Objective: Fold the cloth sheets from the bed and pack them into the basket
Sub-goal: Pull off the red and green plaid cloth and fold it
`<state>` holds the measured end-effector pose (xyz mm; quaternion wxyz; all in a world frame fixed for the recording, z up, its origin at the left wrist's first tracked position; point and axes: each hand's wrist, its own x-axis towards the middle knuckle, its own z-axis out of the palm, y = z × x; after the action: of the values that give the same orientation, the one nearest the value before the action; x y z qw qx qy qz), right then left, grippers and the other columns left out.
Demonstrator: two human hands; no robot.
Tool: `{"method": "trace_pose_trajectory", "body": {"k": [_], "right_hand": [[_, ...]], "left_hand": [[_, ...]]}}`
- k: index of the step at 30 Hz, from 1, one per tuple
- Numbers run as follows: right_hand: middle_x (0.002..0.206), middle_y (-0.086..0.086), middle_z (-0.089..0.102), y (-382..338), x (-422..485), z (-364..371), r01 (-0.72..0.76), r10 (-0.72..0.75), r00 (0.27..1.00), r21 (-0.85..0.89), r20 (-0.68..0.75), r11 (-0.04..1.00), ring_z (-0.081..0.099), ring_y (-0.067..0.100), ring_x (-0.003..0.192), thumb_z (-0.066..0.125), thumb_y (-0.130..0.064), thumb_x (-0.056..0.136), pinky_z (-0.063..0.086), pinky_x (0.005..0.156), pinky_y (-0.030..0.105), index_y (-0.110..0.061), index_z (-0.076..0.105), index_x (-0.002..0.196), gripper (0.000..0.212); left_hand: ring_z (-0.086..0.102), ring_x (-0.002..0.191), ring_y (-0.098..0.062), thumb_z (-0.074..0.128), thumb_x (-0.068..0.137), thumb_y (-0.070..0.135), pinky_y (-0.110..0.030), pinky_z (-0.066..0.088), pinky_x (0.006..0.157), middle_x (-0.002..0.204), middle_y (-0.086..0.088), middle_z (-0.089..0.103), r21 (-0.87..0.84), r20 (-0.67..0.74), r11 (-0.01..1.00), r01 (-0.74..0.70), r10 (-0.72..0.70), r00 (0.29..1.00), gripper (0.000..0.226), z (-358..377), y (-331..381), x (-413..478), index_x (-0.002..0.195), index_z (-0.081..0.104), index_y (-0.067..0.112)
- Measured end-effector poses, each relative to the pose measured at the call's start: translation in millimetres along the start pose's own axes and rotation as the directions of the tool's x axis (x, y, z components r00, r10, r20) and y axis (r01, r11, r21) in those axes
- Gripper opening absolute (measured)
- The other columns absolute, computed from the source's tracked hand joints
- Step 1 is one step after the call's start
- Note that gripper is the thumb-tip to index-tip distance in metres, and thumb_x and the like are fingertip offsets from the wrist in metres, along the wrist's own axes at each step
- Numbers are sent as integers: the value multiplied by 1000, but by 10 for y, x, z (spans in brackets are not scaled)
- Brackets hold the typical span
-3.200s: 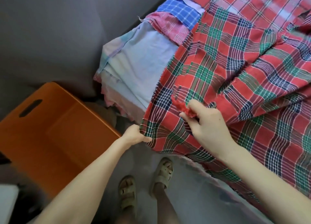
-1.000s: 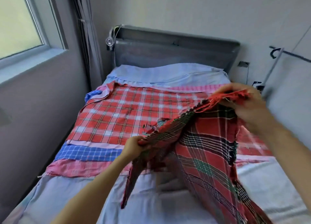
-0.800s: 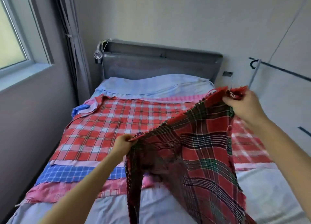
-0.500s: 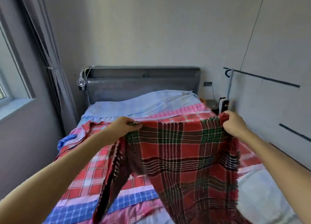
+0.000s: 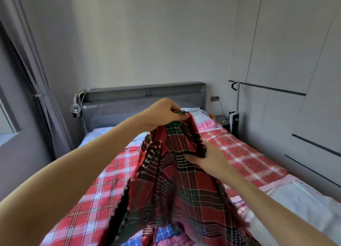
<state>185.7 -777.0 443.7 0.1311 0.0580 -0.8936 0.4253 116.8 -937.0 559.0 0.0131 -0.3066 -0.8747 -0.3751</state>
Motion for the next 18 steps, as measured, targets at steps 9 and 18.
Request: {"method": "trace_pose_trajectory", "body": {"k": [9, 18], "right_hand": [[66, -14, 66, 282, 72, -296, -98, 100, 995, 57, -29, 994, 59, -2, 66, 55, -14, 95, 41, 64, 18, -17, 65, 76, 22], [66, -16, 51, -591, 359, -857, 231, -399, 850, -438, -345, 869, 51, 18, 68, 52, 1, 85, 36, 63, 29, -24, 56, 82, 25]], "left_hand": [[51, 64, -16, 67, 85, 29, -28, 43, 65, 71, -11, 57, -6, 114, 1000, 30, -29, 993, 35, -194, -268, -189, 83, 66, -6], [47, 56, -16, 73, 79, 22, -23, 33, 50, 57, -3, 52, 246, -100, 954, 170, -149, 984, 31, 265, -1152, -375, 58, 52, 17]]}}
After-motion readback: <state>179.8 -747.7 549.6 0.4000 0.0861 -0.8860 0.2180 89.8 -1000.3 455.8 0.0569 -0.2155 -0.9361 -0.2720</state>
